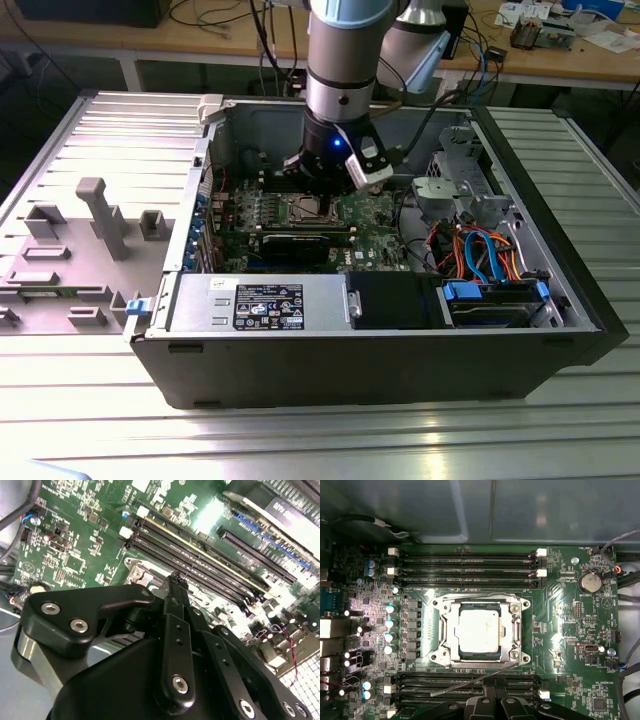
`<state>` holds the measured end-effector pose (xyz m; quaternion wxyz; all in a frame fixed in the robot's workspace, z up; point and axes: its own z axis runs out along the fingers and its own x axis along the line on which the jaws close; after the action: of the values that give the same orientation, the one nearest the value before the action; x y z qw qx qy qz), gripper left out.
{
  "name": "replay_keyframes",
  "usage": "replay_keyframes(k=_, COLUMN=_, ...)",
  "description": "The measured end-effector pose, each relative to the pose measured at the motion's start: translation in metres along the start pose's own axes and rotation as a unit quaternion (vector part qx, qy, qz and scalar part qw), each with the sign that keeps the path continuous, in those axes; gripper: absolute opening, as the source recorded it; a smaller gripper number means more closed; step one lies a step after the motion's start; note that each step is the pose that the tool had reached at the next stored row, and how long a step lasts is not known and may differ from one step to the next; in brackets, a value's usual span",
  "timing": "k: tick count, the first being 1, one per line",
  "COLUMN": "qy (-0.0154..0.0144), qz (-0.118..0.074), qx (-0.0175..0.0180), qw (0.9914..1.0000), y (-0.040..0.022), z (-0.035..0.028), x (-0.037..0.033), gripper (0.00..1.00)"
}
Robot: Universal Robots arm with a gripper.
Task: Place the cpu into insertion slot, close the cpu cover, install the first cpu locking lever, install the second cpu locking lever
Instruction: 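Install the second cpu locking lever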
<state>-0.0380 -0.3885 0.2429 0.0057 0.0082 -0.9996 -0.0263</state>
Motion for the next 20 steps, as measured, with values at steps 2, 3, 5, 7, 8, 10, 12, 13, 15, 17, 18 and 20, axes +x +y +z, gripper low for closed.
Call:
replay_keyframes(k=2, qy=0.0056, qz=0.0, qx=-0.0041, qw=0.99998, y=-0.0009, z=0.0, x=0.0, gripper=0.11)
replay_keyframes(k=3, qy=0.0086, qz=0.0, qx=-0.0053, qw=0.99995, y=-0.0012, z=0.0001, x=0.0001, gripper=0.11)
replay_keyframes(k=5, qy=0.0181, qz=0.001, qx=-0.0073, qw=0.99981, y=-0.0019, z=0.0003, x=0.0, gripper=0.11)
replay_keyframes(k=7, qy=0.0294, qz=0.002, qx=-0.0081, qw=0.99953, y=-0.0024, z=0.001, x=0.0001, gripper=0.11)
replay_keyframes(k=8, qy=0.0301, qz=0.002, qx=-0.008, qw=0.99951, y=-0.0024, z=0.001, x=0.0002, gripper=0.11)
replay_keyframes(k=10, qy=0.0301, qz=0.002, qx=-0.008, qw=0.99951, y=-0.0024, z=0.0011, x=0.0001, gripper=0.11)
replay_keyframes(k=12, qy=0.0302, qz=0.002, qx=-0.0081, qw=0.99951, y=-0.0024, z=0.0012, x=0.0001, gripper=0.11)
replay_keyframes(k=13, qy=0.0302, qz=0.002, qx=-0.0081, qw=0.99951, y=-0.0024, z=0.0012, x=0.0001, gripper=0.11)
replay_keyframes(k=15, qy=0.0302, qz=0.002, qx=-0.0083, qw=0.99951, y=-0.0025, z=0.0013, x=0.0001, gripper=0.11)
replay_keyframes(k=17, qy=0.0303, qz=0.001, qx=-0.0088, qw=0.9995, y=-0.0032, z=0.0022, x=0.0001, gripper=0.11)
replay_keyframes(k=18, qy=0.0303, qz=0.001, qx=-0.0096, qw=0.99949, y=-0.0035, z=0.0029, x=0.0001, gripper=0.11)
replay_keyframes(k=20, qy=0.0303, qz=0.0, qx=-0.0128, qw=0.99946, y=-0.0042, z=0.0043, x=0.0006, gripper=0.11)
